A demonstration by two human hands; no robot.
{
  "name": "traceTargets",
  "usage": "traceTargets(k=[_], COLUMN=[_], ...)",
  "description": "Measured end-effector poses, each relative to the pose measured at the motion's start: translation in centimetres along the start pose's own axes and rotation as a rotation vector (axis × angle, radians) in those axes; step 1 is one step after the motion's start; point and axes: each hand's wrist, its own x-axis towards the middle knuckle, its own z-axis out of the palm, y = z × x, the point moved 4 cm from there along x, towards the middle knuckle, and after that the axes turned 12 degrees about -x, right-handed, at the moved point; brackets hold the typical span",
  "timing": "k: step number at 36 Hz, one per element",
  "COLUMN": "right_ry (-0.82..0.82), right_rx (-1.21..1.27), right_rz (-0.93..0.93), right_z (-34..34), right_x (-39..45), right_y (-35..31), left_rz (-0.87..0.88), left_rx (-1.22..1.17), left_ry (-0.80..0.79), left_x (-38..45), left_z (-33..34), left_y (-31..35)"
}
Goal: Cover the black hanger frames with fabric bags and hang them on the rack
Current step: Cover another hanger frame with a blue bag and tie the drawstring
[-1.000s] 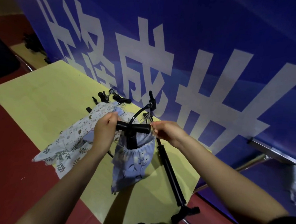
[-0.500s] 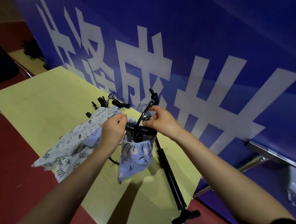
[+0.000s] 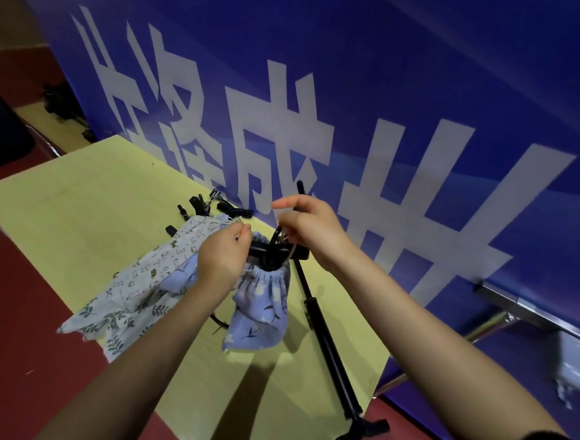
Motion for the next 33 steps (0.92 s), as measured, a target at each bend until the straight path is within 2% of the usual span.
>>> traceTargets(k=[6, 10, 12, 17, 22, 27, 33], right_ry=[-0.065, -0.065, -0.036, 0.047, 0.006, 0.01, -0.045], right_rx=[-0.001, -0.013, -0.026, -0.217, -0.348, -0.318, -0.198], right_rz=[-0.04, -0.083, -0.123, -0.263, -0.2, -0.163, -0.262], right_z=[-0.1, 0.9, 1.1, 1.0, 1.5, 1.9, 2.9], right_x=[0.4, 0.8, 1.1, 2.3, 3.8, 5.1, 6.4], right_y=[0.0, -0.5, -1.0, -1.5, -0.1, 0.2, -3.5], left_rz=[0.083, -0.052, -0.065, 0.085, 0.081, 0.117, 0.244], left_rx=[-0.096, -0.581, -0.719, -0.705, -0.696, -0.682, -0.641], left_ry=[-0.011, -0.08, -0.118, -0.068, -0.028, 0.006, -0.013], left_x=[0.7, 1.4, 1.4, 1.5, 2.7, 3.6, 4.9], left_z=[-2.8, -4.3, -4.5, -5.8, -6.4, -7.3, -9.1], left_y=[2.6, 6.8, 8.2, 8.2, 6.0, 3.1, 3.0])
